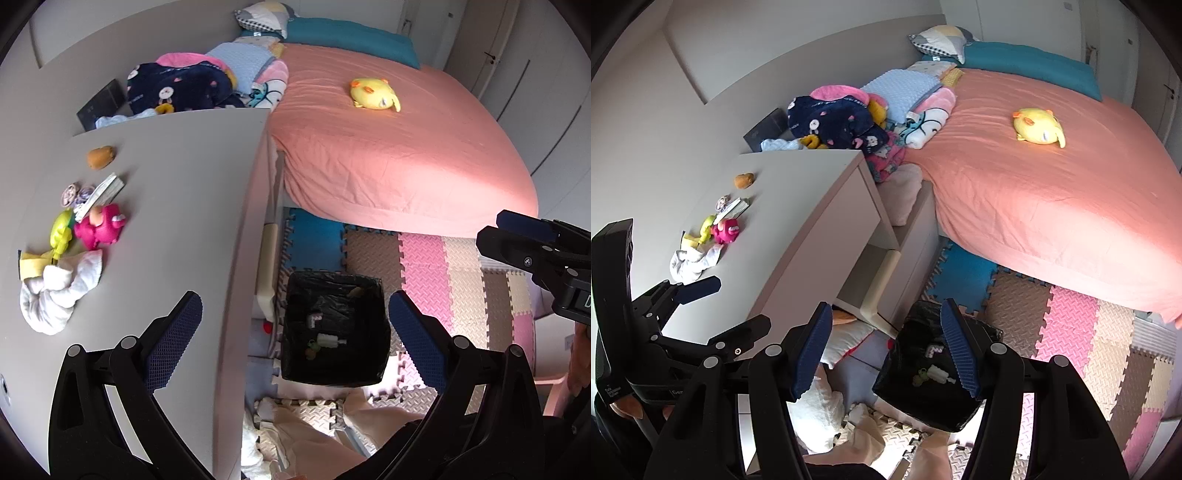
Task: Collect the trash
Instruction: 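Move both tools back up to the desk, then grasp the white towel with the left tool while the right tool grasps the pink toy, then carry the white towel and pink toy down over the black bin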
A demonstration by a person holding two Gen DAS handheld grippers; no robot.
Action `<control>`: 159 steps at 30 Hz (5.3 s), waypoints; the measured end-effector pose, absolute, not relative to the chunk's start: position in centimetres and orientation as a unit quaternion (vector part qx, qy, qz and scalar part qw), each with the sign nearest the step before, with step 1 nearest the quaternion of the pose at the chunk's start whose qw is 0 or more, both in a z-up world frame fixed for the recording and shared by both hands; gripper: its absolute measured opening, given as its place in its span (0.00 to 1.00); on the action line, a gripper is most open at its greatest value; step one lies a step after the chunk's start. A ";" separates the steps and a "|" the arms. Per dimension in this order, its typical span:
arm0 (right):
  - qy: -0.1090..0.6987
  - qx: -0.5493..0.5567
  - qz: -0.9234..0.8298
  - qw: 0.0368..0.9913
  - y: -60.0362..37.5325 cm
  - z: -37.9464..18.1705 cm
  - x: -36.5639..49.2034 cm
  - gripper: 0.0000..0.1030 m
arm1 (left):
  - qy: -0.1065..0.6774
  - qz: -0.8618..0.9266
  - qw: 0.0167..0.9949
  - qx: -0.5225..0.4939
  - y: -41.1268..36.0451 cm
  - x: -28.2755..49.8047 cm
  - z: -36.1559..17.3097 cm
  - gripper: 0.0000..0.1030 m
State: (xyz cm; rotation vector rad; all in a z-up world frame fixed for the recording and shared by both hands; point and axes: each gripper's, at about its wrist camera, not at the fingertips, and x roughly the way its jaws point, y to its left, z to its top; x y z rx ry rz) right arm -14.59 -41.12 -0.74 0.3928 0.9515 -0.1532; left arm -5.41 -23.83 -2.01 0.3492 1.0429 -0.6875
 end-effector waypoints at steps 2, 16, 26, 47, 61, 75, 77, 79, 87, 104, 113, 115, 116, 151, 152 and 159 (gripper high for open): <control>0.457 0.184 -0.062 0.868 -40.3 -0.8 -13.7 0.60 | 0.488 -0.308 0.802 0.157 -22.6 -4.8 -2.0 0.95; 0.470 0.153 0.000 0.869 -35.0 -0.8 -8.9 0.60 | 0.500 -0.240 0.823 0.122 -15.8 -2.3 -2.1 0.95; 0.482 0.130 0.036 0.865 -31.3 -1.2 -5.4 0.60 | 0.514 -0.196 0.830 0.092 -11.3 -0.7 -2.5 0.95; 0.513 0.100 0.082 0.849 -25.3 -2.9 2.1 0.60 | 0.527 -0.130 0.838 0.052 -4.2 4.8 -3.6 0.95; 0.521 0.081 0.097 0.844 -21.8 -3.8 7.8 0.60 | 0.546 -0.130 0.828 0.027 -2.4 9.1 -5.2 0.95; 0.537 0.063 0.107 0.835 -19.6 -6.2 12.3 0.60 | 0.551 -0.137 0.823 0.017 -2.9 10.7 -7.3 0.91; 0.539 0.061 0.112 0.833 -19.4 -6.5 12.7 0.60 | 0.549 -0.137 0.824 0.017 -3.0 10.6 -7.4 0.89; 0.541 0.055 0.112 0.832 -19.1 -6.8 13.0 0.60 | 0.547 -0.139 0.825 0.021 -3.2 10.6 -7.4 0.86; 0.534 0.038 0.119 0.836 -18.6 -6.8 12.7 0.47 | 0.539 -0.150 0.828 0.022 -3.7 10.3 -7.2 0.73; 0.520 0.067 0.103 0.845 -21.6 -3.8 8.5 0.47 | 0.525 -0.153 0.837 0.005 -2.9 7.7 -5.3 0.53; 0.496 0.086 0.080 0.860 -24.0 -1.5 4.6 0.47 | 0.493 -0.158 0.856 0.014 -2.8 4.8 -2.2 0.53; 0.490 0.091 0.073 0.864 -24.7 -1.1 3.6 0.47 | 0.487 -0.161 0.858 0.017 -3.0 4.1 -1.6 0.53; 0.487 0.093 0.069 0.866 -25.1 -0.9 3.0 0.47 | 0.484 -0.165 0.859 0.019 -3.2 3.8 -1.4 0.53; 0.457 0.166 -0.058 0.872 -39.0 0.0 -10.2 0.47 | 0.454 -0.313 0.826 0.117 -19.7 -2.1 0.9 0.54; 0.456 0.167 -0.062 0.872 -39.4 0.0 -10.5 0.47 | 0.453 -0.318 0.824 0.120 -20.2 -2.3 0.8 0.54; 0.453 0.180 -0.090 0.868 -42.0 -0.1 -12.7 0.47 | 0.447 -0.350 0.811 0.141 -23.7 -4.0 0.8 0.54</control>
